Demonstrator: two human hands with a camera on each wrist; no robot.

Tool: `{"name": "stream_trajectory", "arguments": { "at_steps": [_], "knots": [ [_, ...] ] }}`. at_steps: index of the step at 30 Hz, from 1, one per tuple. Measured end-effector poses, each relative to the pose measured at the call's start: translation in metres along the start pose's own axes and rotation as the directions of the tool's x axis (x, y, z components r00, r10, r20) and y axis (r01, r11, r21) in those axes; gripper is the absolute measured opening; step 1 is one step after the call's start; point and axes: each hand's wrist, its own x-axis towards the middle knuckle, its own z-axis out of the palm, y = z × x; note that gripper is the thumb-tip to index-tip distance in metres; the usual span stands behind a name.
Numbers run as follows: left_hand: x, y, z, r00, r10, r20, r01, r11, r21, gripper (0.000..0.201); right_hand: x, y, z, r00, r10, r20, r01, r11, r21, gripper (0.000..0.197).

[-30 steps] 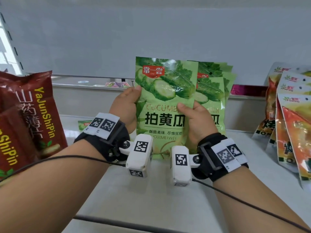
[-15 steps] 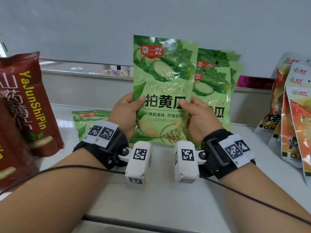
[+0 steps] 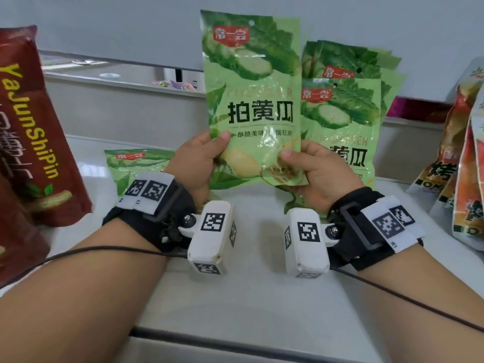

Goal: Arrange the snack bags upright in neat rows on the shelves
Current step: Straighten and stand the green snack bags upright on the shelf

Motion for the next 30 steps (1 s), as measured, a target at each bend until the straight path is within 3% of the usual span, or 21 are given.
{"name": "stream_trajectory", "arguments": {
  "at_steps": [2, 5, 10, 21, 24, 27, 30],
  "knots": [
    [0.0, 0.001, -0.002, 1.0, -0.011, -0.021, 0.01, 0.998, -0.065, 0.025, -0.003, 0.0, 0.004, 0.99, 0.111, 0.087, -0.105, 0.991, -0.078, 0.042],
    [-0.001, 0.002, -0.003, 0.999, 0.005, -0.044, -0.008, 0.999, -0.052, 0.033, -0.004, 0.003, 0.009, 0.985, 0.155, 0.081, -0.15, 0.987, -0.058, 0.058],
    [-0.002, 0.005, -0.005, 0.996, 0.005, -0.09, -0.008, 0.999, -0.035, 0.031, -0.008, -0.004, 0.013, 0.99, 0.087, 0.11, -0.067, 0.982, -0.176, 0.034],
    [-0.006, 0.011, -0.005, 0.994, 0.013, -0.106, -0.022, 0.996, -0.092, 0.035, -0.008, -0.002, 0.02, 0.995, 0.024, 0.095, -0.013, 0.994, -0.11, 0.029],
    [-0.008, 0.017, -0.005, 0.99, 0.015, -0.14, -0.034, 0.991, -0.133, 0.037, -0.006, -0.002, 0.019, 1.0, 0.024, 0.009, -0.023, 0.998, -0.051, 0.034],
    [-0.008, 0.022, -0.008, 0.979, 0.043, -0.198, -0.07, 0.989, -0.132, 0.037, -0.007, -0.006, 0.019, 0.994, -0.067, -0.081, 0.061, 0.996, -0.071, 0.025],
    [-0.01, 0.022, -0.005, 0.985, 0.047, -0.168, -0.063, 0.994, -0.092, 0.041, -0.012, -0.009, 0.022, 0.995, -0.095, 0.004, 0.095, 0.992, -0.08, 0.033]
  ]
}}
